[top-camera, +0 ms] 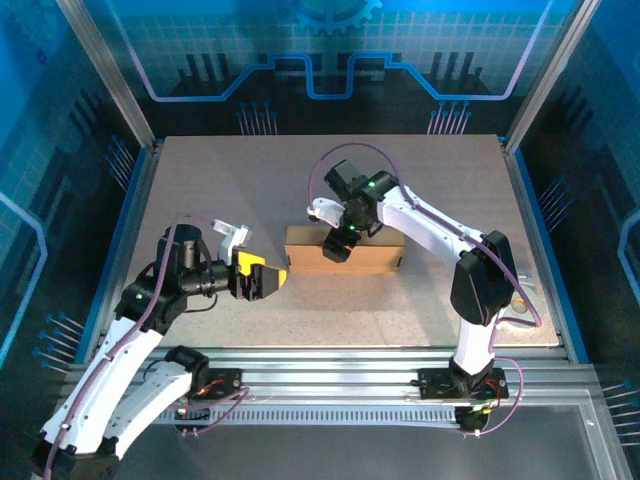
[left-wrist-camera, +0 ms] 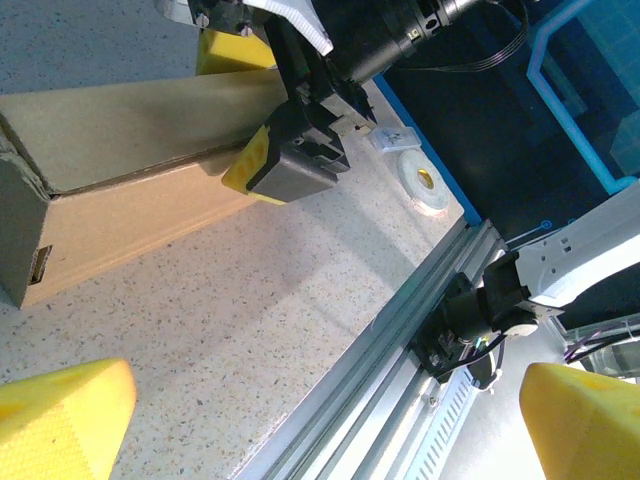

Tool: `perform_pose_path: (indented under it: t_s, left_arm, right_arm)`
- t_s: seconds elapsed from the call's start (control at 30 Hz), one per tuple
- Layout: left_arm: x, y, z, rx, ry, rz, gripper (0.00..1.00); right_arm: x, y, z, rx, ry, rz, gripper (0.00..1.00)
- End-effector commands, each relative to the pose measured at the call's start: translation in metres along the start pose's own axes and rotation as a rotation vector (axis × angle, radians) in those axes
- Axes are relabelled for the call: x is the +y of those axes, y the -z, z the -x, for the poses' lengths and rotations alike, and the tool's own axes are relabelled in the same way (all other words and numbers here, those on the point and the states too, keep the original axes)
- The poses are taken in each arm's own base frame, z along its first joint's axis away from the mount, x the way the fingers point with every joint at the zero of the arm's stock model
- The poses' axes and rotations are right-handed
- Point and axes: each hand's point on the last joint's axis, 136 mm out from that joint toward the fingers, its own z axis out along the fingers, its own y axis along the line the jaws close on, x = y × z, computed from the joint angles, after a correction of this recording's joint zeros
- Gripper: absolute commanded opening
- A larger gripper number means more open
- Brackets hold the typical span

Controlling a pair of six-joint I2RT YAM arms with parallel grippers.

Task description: Fold the paper box

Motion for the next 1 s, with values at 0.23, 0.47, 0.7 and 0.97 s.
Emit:
perform_pose_path:
  t_s: [0.23,0.47,0.7,0.97]
  left_arm:
    - [0.000,0.001,-0.002,0.011,-0.011,0.002,1.00]
    - [0.000,0.001,-0.002,0.012,-0.011,0.003,0.99]
    - [0.001,0.001,-0.003,0.013,-0.009,0.004,0.99]
    - [0.000,0.001,-0.003,0.014,-0.009,0.001,0.99]
  right_arm:
    - [0.019,-0.007,-0.004,0.029,-0.022,0.064,0.68]
    - [0.021,-0.008,-0.001,0.018,-0.062,0.074,0.57]
    - [0.023,-0.008,-0.005,0.057,-0.035,0.041,0.58]
    - [0.029,-0.012,-0.009,0.076,-0.023,0.051,0.64]
